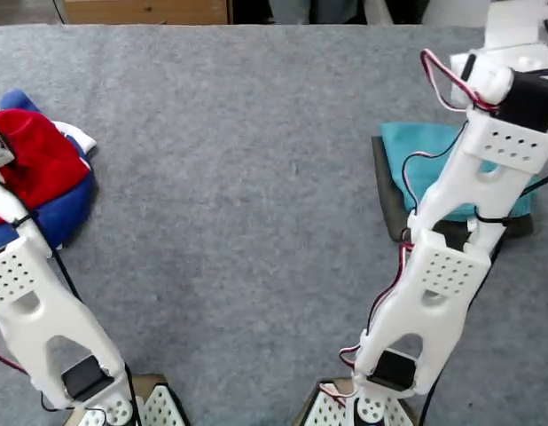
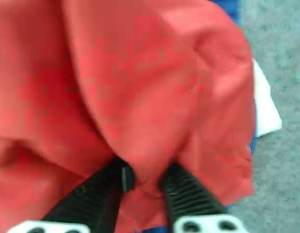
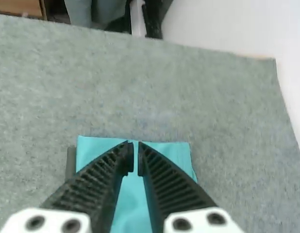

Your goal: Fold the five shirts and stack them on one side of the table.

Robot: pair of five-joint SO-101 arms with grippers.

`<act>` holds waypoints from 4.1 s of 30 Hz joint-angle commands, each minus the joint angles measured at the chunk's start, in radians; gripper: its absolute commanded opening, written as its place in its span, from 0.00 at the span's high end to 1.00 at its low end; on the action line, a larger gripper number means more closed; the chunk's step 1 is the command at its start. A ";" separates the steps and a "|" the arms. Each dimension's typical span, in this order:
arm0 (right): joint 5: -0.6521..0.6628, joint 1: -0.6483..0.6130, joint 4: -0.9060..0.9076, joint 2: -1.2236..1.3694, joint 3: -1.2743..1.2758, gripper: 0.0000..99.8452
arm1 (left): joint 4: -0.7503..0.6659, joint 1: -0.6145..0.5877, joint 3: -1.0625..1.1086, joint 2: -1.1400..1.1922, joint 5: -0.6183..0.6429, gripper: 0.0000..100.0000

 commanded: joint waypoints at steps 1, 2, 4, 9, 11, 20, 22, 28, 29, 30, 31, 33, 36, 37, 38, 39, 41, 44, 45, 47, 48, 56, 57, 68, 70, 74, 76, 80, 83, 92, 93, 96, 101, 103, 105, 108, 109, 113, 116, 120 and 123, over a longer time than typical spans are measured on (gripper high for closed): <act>-0.009 -0.021 0.006 -0.073 -0.039 0.98 | 0.055 0.062 -0.107 -0.015 0.012 0.98; -0.011 -0.023 0.006 -0.077 -0.039 0.98 | 0.089 0.082 -0.151 -0.015 0.026 0.97; -0.034 -0.025 0.006 -0.091 -0.039 0.98 | 0.095 0.111 -0.223 -0.018 0.048 0.97; -0.051 -0.025 0.006 -0.114 -0.039 0.98 | 0.095 0.191 -0.277 -0.124 0.052 0.97; -0.051 -0.025 0.006 -0.114 -0.039 0.98 | 0.095 0.245 -0.223 -0.189 0.052 0.97; -0.049 -0.026 0.006 -0.119 0.064 0.98 | 0.092 0.702 0.275 -0.652 0.048 0.97; -0.049 -0.025 0.006 -0.119 0.064 0.98 | 0.091 0.839 0.384 -0.761 0.046 0.97; -0.046 -0.018 0.006 -0.119 0.071 0.98 | 0.091 1.234 0.719 -1.003 -0.041 0.97; -0.046 -0.020 0.005 -0.119 0.071 0.98 | 0.091 1.297 0.782 -1.037 -0.080 0.97; -0.046 -0.023 0.005 -0.119 0.071 0.98 | 0.091 1.357 0.843 -1.068 -0.115 0.97; -0.044 -0.025 0.005 -0.117 0.071 0.98 | 0.091 1.414 0.898 -1.102 -0.147 0.97; -0.044 -0.028 0.005 -0.114 0.071 0.98 | 0.091 1.509 0.997 -1.180 -0.193 0.97; -0.043 -0.048 0.005 -0.114 0.081 0.97 | 0.091 1.603 1.095 -1.323 -0.239 0.97; -0.043 -0.054 0.005 -0.116 0.102 0.97 | 0.091 1.618 1.119 -1.382 -0.258 0.97; -0.034 -0.072 0.005 -0.117 0.131 0.97 | 0.091 1.630 1.139 -1.439 -0.281 0.97; -0.006 -0.089 0.005 -0.119 0.179 0.96 | 0.091 1.630 1.155 -1.498 -0.302 0.97; 0.043 -0.129 0.005 -0.120 0.289 0.90 | 0.091 1.627 1.179 -1.602 -0.350 0.97; 0.044 -0.221 0.005 -0.120 0.426 0.80 | 0.091 1.540 1.222 -1.743 -0.350 0.89; 0.046 -0.258 0.005 -0.120 0.458 0.78 | 0.091 1.497 1.244 -1.789 -0.333 0.84; 0.048 -0.347 0.003 -0.120 0.503 0.74 | 0.091 1.414 1.274 -1.878 -0.321 0.74; 0.048 -0.393 0.003 -0.117 0.512 0.74 | 0.091 1.377 1.285 -1.913 -0.322 0.71; 0.038 -0.704 -0.002 -0.027 0.542 0.74 | 0.091 1.006 1.302 -2.062 -0.318 0.73; 0.028 -0.732 -0.002 0.002 0.542 0.74 | 0.091 0.951 1.310 -2.071 -0.318 0.73; -0.044 -0.867 -0.089 0.389 0.447 0.76 | 0.087 0.611 1.583 -2.091 -0.318 0.77; -0.069 -0.858 -0.086 0.440 0.387 0.84 | 0.061 0.575 1.627 -2.091 -0.318 0.80; -0.149 -0.793 -0.078 0.516 0.251 0.96 | -0.003 0.453 1.704 -2.082 -0.319 0.81; -0.190 -0.743 -0.048 0.530 0.163 0.98 | -0.021 0.409 1.733 -2.051 -0.321 0.79; -0.267 -0.628 -0.005 0.533 0.022 0.99 | -0.040 0.357 1.741 -1.944 -0.319 0.79; -0.331 -0.520 -0.003 0.530 -0.024 0.99 | -0.066 0.355 1.739 -1.854 -0.318 0.79; -0.416 -0.249 0.000 0.533 -0.025 0.99 | -0.166 0.424 1.742 -1.642 -0.319 0.79; -0.404 -0.236 0.002 0.530 -0.024 0.99 | -0.166 0.463 1.744 -1.625 -0.319 0.79; -0.308 -0.210 0.003 0.529 -0.024 0.99 | -0.167 0.588 1.742 -1.574 -0.319 0.79; -0.193 -0.199 0.003 0.518 0.044 0.99 | -0.284 0.742 1.779 -1.448 -0.319 0.79; -0.178 -0.204 0.003 0.504 0.074 0.99 | -0.338 0.794 1.801 -1.372 -0.319 0.79; -0.178 -0.215 0.003 0.487 0.087 0.99 | -0.368 0.843 1.804 -1.287 -0.319 0.79; -0.176 -0.244 0.003 0.479 0.091 0.99 | -0.411 0.886 1.779 -1.174 -0.313 0.75; -0.176 -0.255 0.003 0.479 0.091 0.99 | -0.425 0.889 1.770 -1.142 -0.296 0.73; -0.176 -0.288 0.002 0.483 0.087 0.99 | -0.440 0.908 1.736 -1.025 -0.293 0.71; -0.175 -0.308 0.000 0.489 0.084 0.99 | -0.437 0.926 1.745 -0.964 -0.328 0.71; -0.175 -0.321 0.000 0.496 0.093 0.99 | -0.474 0.909 1.774 -0.918 -0.302 0.71; -0.173 -0.321 -0.005 0.521 0.084 0.99 | -0.479 0.877 1.765 -0.918 -0.269 0.71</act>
